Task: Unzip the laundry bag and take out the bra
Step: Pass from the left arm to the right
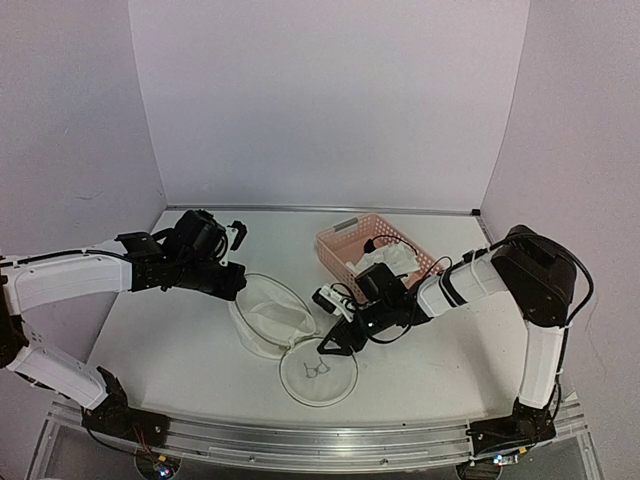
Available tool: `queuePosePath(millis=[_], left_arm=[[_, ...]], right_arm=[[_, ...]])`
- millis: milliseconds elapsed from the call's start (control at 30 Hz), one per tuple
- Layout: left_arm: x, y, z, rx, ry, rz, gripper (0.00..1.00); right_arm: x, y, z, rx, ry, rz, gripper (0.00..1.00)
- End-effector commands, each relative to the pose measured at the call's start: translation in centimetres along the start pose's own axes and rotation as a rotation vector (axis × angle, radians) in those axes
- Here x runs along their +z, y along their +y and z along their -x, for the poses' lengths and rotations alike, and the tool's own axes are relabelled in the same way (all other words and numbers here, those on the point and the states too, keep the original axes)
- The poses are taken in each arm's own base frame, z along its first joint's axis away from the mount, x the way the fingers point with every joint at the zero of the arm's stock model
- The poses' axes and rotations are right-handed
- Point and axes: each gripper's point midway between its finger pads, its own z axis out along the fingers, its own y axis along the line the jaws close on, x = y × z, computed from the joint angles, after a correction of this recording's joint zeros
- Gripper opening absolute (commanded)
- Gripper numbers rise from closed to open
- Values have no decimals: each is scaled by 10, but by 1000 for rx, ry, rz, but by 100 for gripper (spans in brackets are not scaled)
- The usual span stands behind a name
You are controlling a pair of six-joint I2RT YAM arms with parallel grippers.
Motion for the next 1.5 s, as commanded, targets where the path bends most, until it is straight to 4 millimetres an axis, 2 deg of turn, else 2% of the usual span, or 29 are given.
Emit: queuePosePath(millis=[0, 167, 300, 333, 500, 567, 900, 1067, 1233, 1467], left_arm=[[-7, 0, 13, -26, -57, -3, 0], [-7, 0, 14, -27, -58, -2, 0], [-7, 0, 15, -29, -62, 1, 0], [-8, 0, 16, -31, -64, 2, 0], [-12, 4, 19, -32, -81, 20, 0], [-14, 5, 22, -33, -91, 28, 4], [-36, 17, 48, -48, -187, 107, 48], [-66, 14, 67, -71, -267, 83, 55], [-79, -6, 56, -114, -240, -65, 57], [-79, -25, 15, -196, -124, -236, 58]], right_arm=[[-4, 11, -4, 7, -6, 47, 42], [-8, 13, -9, 20, 2, 40, 19], [-13, 17, -4, 29, -10, 48, 1], [-14, 18, -2, 32, -14, 48, 0], [-22, 26, 10, 65, -40, 62, 0], [-26, 29, 15, 94, -50, 67, 0], [-37, 46, 32, 244, -60, 138, 0], [-43, 53, 45, 333, -74, 163, 0], [-48, 62, 64, 456, -86, 210, 0], [-58, 82, 99, 578, -113, 336, 0]])
